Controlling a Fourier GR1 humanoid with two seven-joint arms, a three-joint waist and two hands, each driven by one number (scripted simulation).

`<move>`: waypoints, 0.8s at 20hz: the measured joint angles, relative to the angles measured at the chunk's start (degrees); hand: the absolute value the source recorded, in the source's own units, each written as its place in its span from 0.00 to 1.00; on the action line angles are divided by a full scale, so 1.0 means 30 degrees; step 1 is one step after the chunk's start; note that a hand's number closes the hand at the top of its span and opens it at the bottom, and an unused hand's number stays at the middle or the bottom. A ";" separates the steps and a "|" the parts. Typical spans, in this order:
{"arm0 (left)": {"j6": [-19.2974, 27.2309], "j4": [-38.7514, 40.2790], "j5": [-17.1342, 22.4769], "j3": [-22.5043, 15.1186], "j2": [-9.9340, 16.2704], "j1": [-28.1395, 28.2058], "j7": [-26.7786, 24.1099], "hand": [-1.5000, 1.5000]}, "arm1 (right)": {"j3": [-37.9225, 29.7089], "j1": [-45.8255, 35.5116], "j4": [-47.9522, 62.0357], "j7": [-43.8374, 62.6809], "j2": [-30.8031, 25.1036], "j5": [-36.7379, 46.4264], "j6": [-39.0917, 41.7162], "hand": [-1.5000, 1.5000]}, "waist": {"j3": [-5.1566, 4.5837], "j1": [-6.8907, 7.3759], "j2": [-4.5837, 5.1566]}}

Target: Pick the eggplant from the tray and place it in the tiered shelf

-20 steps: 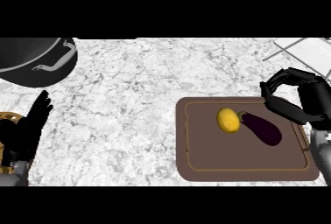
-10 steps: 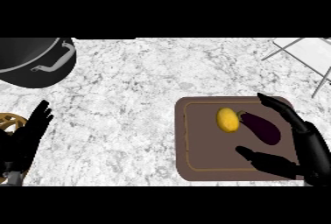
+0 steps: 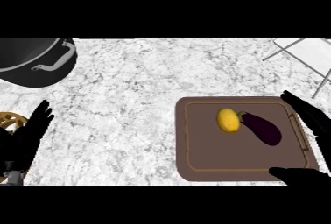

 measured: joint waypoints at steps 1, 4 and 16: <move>-0.0021 0.0020 -0.0005 0.0003 -0.0029 -0.0003 -0.0020 0.50 | 0.0234 -0.0063 -0.0273 0.0639 -0.0597 0.0223 0.0845 0.00 | -0.0006 0.0036 0.0006; -0.0236 0.0048 0.0035 0.0067 0.0038 -0.0151 0.0038 0.50 | 0.0827 -0.0531 -0.0579 0.2276 -0.2101 0.0691 0.3252 0.00 | -0.0005 0.0167 0.0039; -0.0730 0.0033 -0.0694 0.0642 -0.0672 0.0003 -0.0019 0.50 | 0.2095 -0.4215 0.1637 0.4312 -0.1645 0.2794 0.8828 0.00 | 0.0055 0.0234 0.0060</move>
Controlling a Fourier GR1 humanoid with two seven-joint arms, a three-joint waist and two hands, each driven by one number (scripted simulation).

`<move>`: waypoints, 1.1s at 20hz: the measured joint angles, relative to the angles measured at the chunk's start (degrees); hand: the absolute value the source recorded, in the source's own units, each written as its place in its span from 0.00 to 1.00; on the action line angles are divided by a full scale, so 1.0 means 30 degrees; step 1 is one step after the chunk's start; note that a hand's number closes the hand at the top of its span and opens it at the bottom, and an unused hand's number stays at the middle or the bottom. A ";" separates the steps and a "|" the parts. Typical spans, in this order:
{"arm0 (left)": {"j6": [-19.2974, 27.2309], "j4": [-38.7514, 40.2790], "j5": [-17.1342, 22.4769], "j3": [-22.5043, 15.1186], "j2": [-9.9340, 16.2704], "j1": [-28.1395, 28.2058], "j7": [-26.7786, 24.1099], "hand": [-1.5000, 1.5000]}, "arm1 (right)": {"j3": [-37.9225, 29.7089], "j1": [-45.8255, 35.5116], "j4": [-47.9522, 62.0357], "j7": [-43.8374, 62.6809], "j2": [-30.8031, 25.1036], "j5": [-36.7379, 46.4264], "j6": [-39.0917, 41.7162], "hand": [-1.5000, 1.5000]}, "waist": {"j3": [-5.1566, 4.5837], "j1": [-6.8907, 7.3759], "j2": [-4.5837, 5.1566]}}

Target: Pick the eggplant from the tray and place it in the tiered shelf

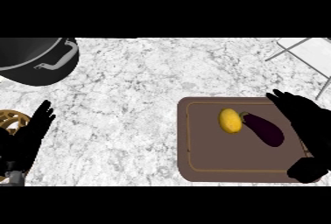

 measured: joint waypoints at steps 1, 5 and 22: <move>-0.0135 -0.0072 -0.0040 0.0155 -0.0007 0.0105 -0.0011 0.50 | 0.0010 -0.0120 0.0441 -0.0218 0.0301 0.0323 0.0085 0.00 | 0.0000 -0.0004 0.0000; -0.0642 0.0163 -0.0174 0.0728 -0.0073 -0.0258 0.0272 0.50 | -0.0329 -0.0327 0.2028 -0.1595 0.1013 0.1601 0.0057 0.00 | 0.0008 -0.0044 0.0000; -0.1482 0.0000 -0.1808 0.1914 -0.1474 -0.0222 0.0479 0.50 | -0.1703 -0.0951 0.7725 -0.6673 0.4005 0.6180 -0.1729 0.00 | 0.0016 -0.0071 0.0000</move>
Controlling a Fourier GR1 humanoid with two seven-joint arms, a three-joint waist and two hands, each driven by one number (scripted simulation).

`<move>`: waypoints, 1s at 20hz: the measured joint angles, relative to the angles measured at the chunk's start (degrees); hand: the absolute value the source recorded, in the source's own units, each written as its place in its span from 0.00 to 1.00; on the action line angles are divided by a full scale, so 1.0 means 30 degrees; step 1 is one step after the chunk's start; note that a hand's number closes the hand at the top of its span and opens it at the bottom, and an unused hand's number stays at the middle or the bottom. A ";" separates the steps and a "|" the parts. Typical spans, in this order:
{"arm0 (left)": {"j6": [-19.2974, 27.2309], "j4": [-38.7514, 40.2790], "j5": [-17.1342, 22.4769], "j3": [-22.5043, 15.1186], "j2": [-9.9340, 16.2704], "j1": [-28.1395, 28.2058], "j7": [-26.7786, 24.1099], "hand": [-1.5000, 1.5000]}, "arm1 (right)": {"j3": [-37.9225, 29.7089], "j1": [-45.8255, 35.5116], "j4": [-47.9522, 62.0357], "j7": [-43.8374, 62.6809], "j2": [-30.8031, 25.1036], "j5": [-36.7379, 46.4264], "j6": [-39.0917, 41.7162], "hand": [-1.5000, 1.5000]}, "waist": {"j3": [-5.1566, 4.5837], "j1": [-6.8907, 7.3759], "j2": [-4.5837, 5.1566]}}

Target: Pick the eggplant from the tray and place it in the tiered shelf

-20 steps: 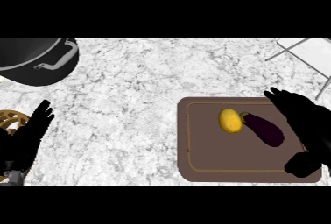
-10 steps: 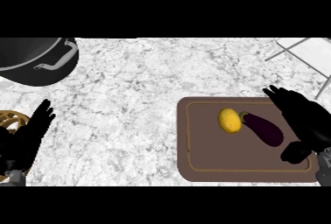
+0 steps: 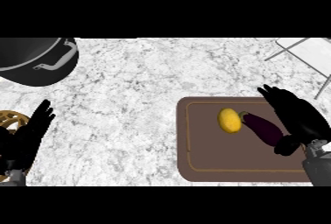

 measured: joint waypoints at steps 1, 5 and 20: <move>-0.0093 -0.0088 -0.0029 0.0109 -0.0007 -0.0105 0.0193 0.50 | -0.0013 -0.0002 0.0267 -0.0157 0.0211 0.0292 -0.0082 0.00 | -0.0006 0.0001 -0.0004; -0.0368 -0.0232 -0.0233 0.0520 -0.0249 -0.0098 0.0314 0.50 | -0.0802 -0.0461 0.1178 -0.0935 0.0577 0.0697 0.0278 1.00 | -0.0011 -0.0001 -0.0013; -0.0931 0.0079 -0.1203 0.1137 -0.1023 -0.0221 0.0224 0.50 | -0.1289 -0.0619 0.2295 -0.3450 0.1648 0.3091 -0.1499 1.00 | -0.0082 -0.0068 -0.0081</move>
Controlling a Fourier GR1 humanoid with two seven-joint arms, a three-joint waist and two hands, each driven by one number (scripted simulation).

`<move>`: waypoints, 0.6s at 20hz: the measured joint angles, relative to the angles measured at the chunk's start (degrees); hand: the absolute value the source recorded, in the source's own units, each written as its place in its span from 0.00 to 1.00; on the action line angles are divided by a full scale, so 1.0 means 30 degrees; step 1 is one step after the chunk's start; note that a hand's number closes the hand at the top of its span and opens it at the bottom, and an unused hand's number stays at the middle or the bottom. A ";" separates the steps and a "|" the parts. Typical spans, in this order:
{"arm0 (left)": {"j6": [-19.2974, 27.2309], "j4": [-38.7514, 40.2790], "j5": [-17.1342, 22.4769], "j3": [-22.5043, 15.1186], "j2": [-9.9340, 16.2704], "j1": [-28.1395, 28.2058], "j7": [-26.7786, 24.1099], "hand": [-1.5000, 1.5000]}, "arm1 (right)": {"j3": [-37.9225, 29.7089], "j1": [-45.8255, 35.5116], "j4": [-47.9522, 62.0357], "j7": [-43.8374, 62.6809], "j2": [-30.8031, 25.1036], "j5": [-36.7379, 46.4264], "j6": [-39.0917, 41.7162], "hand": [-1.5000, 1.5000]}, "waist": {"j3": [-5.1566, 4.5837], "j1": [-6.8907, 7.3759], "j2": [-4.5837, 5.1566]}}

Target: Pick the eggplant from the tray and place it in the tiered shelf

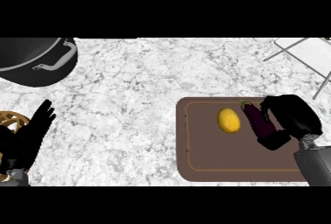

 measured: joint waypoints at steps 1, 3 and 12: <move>-0.0109 -0.0014 0.0019 0.0074 0.0007 0.0098 -0.0113 0.50 | -0.0084 -0.0048 -0.0004 -0.0045 0.0184 0.0093 -0.0354 1.00 | 0.0013 0.0017 0.0014; -0.0135 0.0302 -0.0038 0.0137 -0.0021 -0.0007 -0.0286 0.50 | -0.0776 -0.0950 0.0623 0.0868 0.0696 0.0098 -0.0515 1.00 | 0.0040 0.0070 0.0058; -0.0142 0.0317 -0.0250 -0.0173 -0.0222 -0.0598 -0.0249 0.50 | -0.5246 -0.6734 0.5904 0.9176 0.2909 0.0839 -0.2000 1.00 | 0.0082 0.0675 0.0261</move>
